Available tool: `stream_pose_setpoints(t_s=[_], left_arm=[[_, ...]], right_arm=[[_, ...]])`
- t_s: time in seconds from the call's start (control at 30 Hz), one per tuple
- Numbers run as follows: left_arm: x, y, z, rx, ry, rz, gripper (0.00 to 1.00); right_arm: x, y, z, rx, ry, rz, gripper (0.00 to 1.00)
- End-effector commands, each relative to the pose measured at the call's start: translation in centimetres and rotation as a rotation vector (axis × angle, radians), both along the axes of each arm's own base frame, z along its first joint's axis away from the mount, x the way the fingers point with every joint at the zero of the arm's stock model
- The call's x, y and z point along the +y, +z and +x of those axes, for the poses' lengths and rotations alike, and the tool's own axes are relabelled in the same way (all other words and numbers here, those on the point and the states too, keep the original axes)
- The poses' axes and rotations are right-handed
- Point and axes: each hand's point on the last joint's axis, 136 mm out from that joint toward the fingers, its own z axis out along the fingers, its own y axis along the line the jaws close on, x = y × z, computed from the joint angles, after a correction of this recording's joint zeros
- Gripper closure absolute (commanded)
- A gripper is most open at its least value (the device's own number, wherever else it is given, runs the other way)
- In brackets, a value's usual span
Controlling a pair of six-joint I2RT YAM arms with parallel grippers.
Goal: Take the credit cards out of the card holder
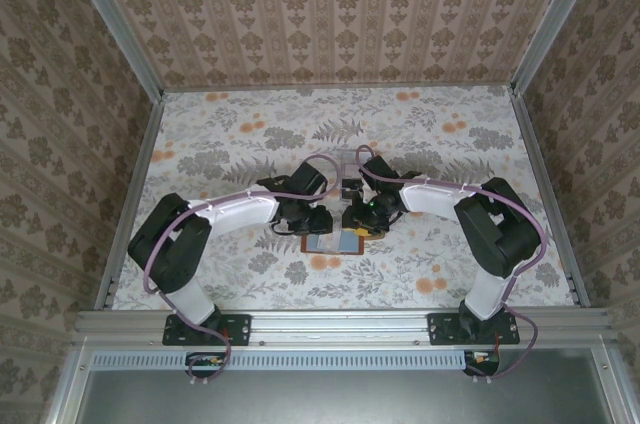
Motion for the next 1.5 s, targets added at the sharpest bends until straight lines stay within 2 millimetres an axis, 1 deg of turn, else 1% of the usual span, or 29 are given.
stream_pose_setpoints(t_s=[0.0, 0.23, 0.37, 0.5, 0.53, 0.57, 0.67, 0.83, 0.9, 1.0, 1.23, 1.33, 1.47], left_arm=[[-0.1, -1.1, -0.4, 0.041, 0.008, -0.012, 0.69], [-0.1, -1.6, -0.4, 0.050, 0.010, -0.019, 0.68], [0.2, -2.0, -0.6, 0.059, 0.012, -0.002, 0.67], [0.3, -1.4, -0.5, 0.047, 0.014, -0.009, 0.64], [0.2, -1.2, -0.5, 0.041, 0.013, -0.014, 0.61], [0.2, -1.0, -0.5, 0.037, 0.014, -0.019, 0.60], [0.2, -0.5, -0.3, 0.024, 0.017, -0.026, 0.59], [1.1, -0.6, -0.2, 0.009, 0.039, -0.015, 0.58], [1.1, -0.8, -0.2, 0.015, 0.043, -0.027, 0.58], [0.7, -1.1, -0.3, 0.031, 0.039, -0.050, 0.58], [-1.2, -1.3, -0.3, 0.063, 0.029, -0.143, 0.59], [-2.0, -1.0, -0.2, 0.066, 0.027, -0.192, 0.61], [-2.1, -0.3, -0.1, 0.052, 0.031, -0.215, 0.66]], right_arm=[[-0.4, -0.9, -0.5, 0.035, 0.000, -0.036, 0.63], [-0.3, -0.9, -0.5, 0.037, 0.004, -0.036, 0.66], [-0.3, -1.0, -0.6, 0.041, 0.005, -0.038, 0.67], [-0.3, -1.2, -0.5, 0.043, 0.005, -0.040, 0.70], [-0.3, -1.2, -0.6, 0.045, 0.005, -0.041, 0.71], [-0.3, -1.3, -0.6, 0.046, 0.005, -0.041, 0.71], [-0.3, -1.3, -0.5, 0.046, 0.005, -0.041, 0.73], [-0.3, -1.4, -0.5, 0.049, 0.008, -0.047, 0.74], [-0.3, -1.5, -0.6, 0.051, 0.010, -0.048, 0.74], [-0.3, -1.4, -0.6, 0.049, 0.009, -0.048, 0.74], [-0.2, -1.7, -0.8, 0.058, 0.015, -0.049, 0.74], [-0.1, -1.9, -0.8, 0.063, 0.015, -0.050, 0.74], [-0.1, -1.9, -0.9, 0.066, 0.017, -0.052, 0.74]])
